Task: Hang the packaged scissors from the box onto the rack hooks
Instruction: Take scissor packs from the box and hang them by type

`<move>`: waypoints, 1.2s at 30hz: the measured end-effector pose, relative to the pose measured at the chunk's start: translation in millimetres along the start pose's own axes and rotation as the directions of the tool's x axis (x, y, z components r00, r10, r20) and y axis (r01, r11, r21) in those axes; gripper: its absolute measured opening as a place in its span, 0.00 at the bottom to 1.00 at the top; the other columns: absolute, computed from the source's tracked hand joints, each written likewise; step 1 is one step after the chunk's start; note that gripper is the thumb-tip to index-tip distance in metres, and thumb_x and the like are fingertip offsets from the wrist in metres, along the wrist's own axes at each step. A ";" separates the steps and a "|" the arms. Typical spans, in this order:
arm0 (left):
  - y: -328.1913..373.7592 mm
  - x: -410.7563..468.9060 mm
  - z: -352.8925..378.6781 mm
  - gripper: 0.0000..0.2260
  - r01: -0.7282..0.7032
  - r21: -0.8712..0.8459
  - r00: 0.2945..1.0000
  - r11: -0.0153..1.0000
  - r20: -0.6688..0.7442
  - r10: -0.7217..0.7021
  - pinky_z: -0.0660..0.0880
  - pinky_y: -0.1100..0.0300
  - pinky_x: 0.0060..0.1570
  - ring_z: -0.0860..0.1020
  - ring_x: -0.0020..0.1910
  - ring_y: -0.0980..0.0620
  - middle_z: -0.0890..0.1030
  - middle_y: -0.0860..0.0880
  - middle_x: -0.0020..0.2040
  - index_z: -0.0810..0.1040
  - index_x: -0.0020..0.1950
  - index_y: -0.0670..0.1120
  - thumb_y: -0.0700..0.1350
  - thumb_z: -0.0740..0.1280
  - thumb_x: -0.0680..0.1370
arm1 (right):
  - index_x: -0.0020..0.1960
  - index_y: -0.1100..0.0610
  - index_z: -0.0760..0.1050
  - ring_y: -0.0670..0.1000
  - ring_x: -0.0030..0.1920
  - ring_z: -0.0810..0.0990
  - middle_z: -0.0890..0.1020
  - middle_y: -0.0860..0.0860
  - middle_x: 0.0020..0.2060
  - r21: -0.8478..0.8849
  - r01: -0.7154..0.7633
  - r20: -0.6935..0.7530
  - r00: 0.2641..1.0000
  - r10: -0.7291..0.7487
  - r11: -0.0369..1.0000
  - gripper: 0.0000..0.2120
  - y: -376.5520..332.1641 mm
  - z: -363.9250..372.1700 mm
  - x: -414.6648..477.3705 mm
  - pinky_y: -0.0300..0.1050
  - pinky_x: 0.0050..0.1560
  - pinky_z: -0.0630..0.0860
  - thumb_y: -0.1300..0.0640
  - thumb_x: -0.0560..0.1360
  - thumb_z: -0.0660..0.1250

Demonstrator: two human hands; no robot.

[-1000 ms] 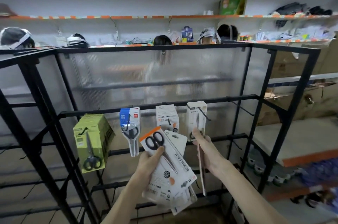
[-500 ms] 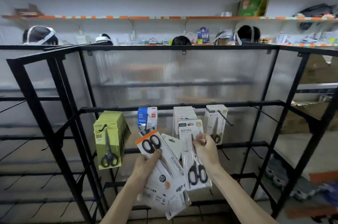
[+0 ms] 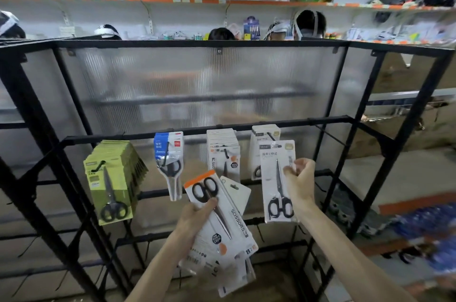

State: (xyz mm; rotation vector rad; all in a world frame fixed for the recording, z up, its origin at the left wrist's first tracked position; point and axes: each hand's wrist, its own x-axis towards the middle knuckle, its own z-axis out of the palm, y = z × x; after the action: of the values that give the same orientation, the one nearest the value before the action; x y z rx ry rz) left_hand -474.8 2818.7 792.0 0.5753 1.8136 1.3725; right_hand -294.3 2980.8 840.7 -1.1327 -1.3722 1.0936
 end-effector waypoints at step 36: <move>30.9 2.5 124.6 0.14 -0.098 0.042 0.933 0.994 -0.343 0.106 0.77 0.55 0.48 0.81 0.39 0.50 0.84 0.53 0.34 0.82 0.43 0.43 0.54 0.76 0.75 | 0.53 0.55 0.64 0.50 0.39 0.78 0.77 0.45 0.43 -0.142 0.450 0.491 0.805 -0.332 0.882 0.08 47.8 -66.7 98.1 0.51 0.34 0.75 0.65 0.82 0.61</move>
State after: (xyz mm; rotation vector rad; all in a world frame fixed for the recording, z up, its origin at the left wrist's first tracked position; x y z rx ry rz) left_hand -380.1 2904.3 805.6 0.4674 2.1051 1.6034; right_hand -229.6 3087.7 813.7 -0.7214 -2.0640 0.9194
